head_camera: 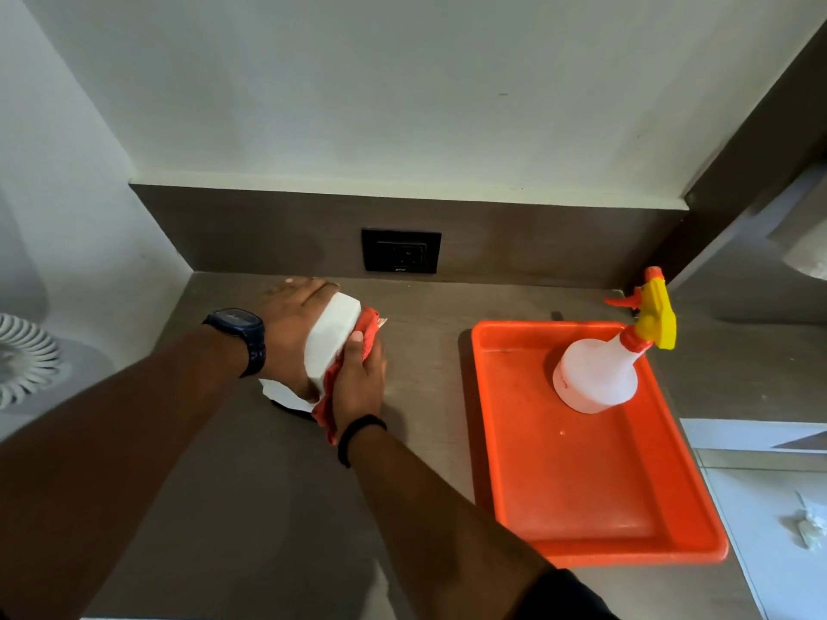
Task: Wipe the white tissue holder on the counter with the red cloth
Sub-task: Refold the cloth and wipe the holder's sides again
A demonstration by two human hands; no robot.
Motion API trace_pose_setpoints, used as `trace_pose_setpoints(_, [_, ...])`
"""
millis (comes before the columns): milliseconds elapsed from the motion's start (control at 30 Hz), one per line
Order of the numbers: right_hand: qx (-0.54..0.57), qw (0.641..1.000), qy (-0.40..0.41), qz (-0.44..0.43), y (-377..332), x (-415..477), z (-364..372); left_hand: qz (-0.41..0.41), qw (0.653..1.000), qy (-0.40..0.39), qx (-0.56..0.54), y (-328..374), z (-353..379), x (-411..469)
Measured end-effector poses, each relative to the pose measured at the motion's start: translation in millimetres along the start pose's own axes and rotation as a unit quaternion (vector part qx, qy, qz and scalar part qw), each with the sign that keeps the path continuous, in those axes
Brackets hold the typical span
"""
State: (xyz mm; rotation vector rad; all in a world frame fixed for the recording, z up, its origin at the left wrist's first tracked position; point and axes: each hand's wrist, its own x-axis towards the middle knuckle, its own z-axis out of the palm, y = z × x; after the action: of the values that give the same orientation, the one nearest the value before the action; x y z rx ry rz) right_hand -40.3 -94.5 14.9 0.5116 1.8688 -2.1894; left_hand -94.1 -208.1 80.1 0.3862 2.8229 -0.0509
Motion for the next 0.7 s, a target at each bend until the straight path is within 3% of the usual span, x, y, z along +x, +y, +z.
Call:
trace_pose_setpoints(300, [-0.103, 0.978, -0.020, -0.178, -12, 5, 1, 0.058, 0.997, 0.046, -0.014, -5, 2, -2])
trace_pose_setpoints(367, [-0.101, 0.981, -0.008, -0.167, -10, 10, 1, 0.051, 0.997, 0.048, -0.012, -4, 2, -2])
trace_pose_setpoints(533, [-0.046, 0.999, -0.014, -0.026, 0, 9, 0, 0.011, 1.000, 0.012, -0.018, -2, 0, -2])
trace_pose_setpoints(700, [-0.054, 0.996, -0.028, -0.061, 7, -16, -2, 0.010, 1.000, 0.007, -0.016, -4, 1, -1])
